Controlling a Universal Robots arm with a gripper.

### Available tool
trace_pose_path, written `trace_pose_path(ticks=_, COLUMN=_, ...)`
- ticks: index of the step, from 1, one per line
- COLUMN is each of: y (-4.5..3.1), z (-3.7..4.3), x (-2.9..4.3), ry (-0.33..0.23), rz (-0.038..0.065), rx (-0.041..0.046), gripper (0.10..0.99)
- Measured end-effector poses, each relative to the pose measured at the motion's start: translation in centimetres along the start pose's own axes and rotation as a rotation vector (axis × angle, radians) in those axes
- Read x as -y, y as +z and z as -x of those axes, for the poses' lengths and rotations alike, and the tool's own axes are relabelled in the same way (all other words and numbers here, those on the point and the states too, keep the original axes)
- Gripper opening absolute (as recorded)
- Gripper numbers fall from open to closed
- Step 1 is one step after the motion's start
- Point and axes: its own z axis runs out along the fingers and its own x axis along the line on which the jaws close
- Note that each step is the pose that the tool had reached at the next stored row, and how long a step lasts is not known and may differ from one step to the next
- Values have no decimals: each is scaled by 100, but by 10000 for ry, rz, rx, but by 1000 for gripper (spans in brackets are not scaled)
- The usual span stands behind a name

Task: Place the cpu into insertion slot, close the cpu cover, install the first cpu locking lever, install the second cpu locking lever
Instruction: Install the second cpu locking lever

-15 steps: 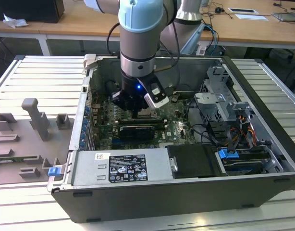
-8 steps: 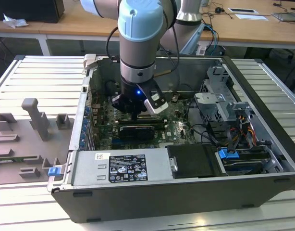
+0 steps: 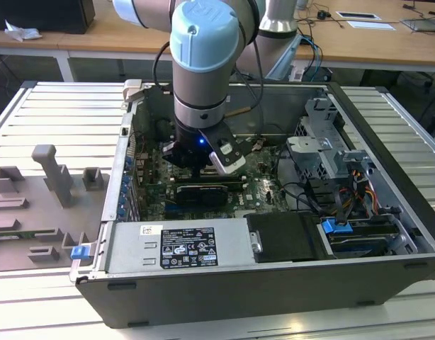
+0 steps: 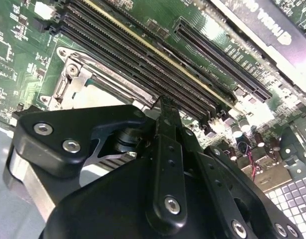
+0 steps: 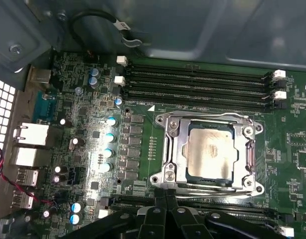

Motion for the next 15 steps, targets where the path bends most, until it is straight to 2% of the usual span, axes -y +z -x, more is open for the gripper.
trace_pose_path(ticks=4, y=18, z=-31, x=1, ry=0, rz=99, rx=12, gripper=106)
trace_pose_path(ticks=15, y=64, z=-36, x=1, ry=-1, rz=144, rx=14, gripper=106)
